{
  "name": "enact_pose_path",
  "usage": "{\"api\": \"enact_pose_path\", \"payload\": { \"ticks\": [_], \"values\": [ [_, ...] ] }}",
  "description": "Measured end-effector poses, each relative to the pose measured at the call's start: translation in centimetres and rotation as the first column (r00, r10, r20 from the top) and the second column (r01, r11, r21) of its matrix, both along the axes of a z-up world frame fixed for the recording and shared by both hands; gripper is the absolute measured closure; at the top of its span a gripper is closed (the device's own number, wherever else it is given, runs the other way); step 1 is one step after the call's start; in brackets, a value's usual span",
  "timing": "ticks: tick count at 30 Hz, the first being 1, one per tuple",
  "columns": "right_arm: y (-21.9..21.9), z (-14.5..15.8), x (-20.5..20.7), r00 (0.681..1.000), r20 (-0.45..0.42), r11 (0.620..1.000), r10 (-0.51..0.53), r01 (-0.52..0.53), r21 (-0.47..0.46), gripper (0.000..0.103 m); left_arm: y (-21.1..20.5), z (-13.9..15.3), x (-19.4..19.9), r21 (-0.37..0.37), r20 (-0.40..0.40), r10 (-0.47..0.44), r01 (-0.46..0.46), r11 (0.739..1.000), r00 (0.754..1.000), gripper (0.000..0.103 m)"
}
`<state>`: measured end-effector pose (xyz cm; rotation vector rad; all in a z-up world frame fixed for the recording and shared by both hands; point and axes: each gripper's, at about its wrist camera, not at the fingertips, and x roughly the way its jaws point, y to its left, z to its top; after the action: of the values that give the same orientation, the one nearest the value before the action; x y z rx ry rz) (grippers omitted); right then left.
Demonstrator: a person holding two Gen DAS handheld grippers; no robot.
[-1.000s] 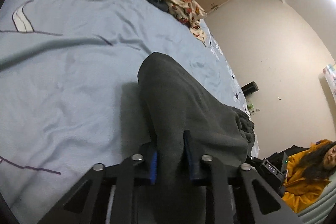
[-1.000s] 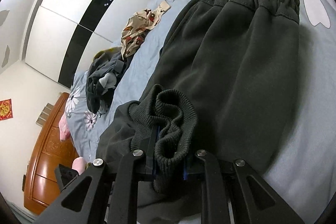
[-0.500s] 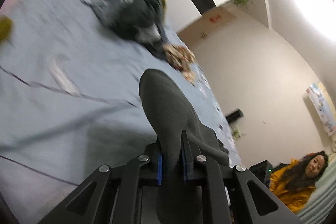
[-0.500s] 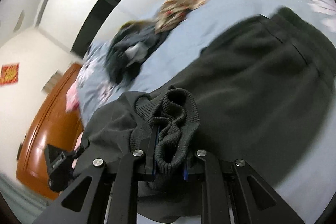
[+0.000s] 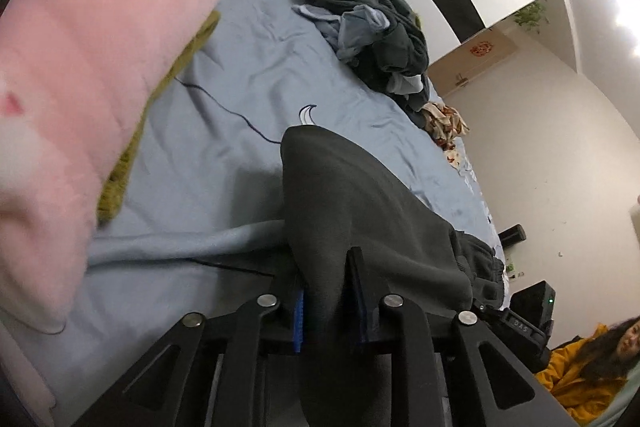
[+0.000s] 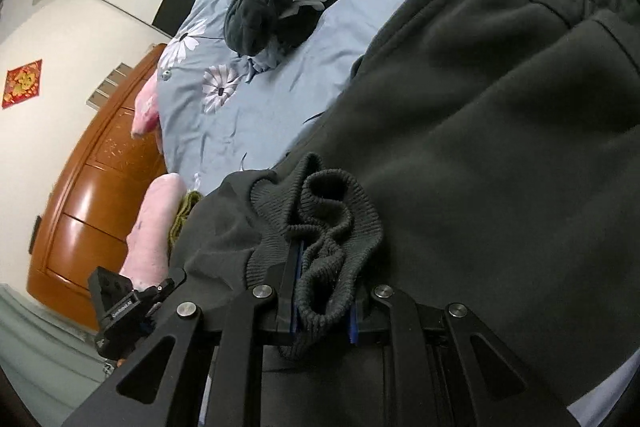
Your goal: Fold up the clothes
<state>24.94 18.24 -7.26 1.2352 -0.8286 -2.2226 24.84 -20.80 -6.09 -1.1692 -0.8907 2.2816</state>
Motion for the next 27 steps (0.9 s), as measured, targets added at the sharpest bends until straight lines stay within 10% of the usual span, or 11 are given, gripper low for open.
{"api": "enact_pose_path", "payload": {
  "ticks": [8, 15, 24, 27],
  "values": [
    [7.1, 3.6, 4.7, 0.983, -0.131, 0.986, -0.131, 0.142, 0.084, 0.045, 1.2, 4.9, 3.7, -0.290, -0.116, 0.026, -0.059, 0.955, 0.993, 0.064],
    [13.4, 3.4, 6.6, 0.943, -0.117, 0.950, -0.311, 0.310, -0.032, 0.044, 13.6, 8.0, 2.7, -0.410, -0.220, -0.202, 0.098, 0.907, 0.954, 0.059],
    [16.2, 1.3, 5.6, 0.909, -0.042, 0.910, -0.414, 0.412, -0.049, 0.043, 23.8, 2.5, -0.8, -0.542, -0.016, -0.265, 0.214, 0.813, 0.964, 0.057],
    [16.0, 0.1, 4.0, 0.912, -0.023, 0.910, -0.410, 0.407, -0.079, 0.043, 21.8, 2.9, -0.6, -0.445, -0.015, -0.260, 0.226, 0.867, 0.966, 0.057]
  ]
}}
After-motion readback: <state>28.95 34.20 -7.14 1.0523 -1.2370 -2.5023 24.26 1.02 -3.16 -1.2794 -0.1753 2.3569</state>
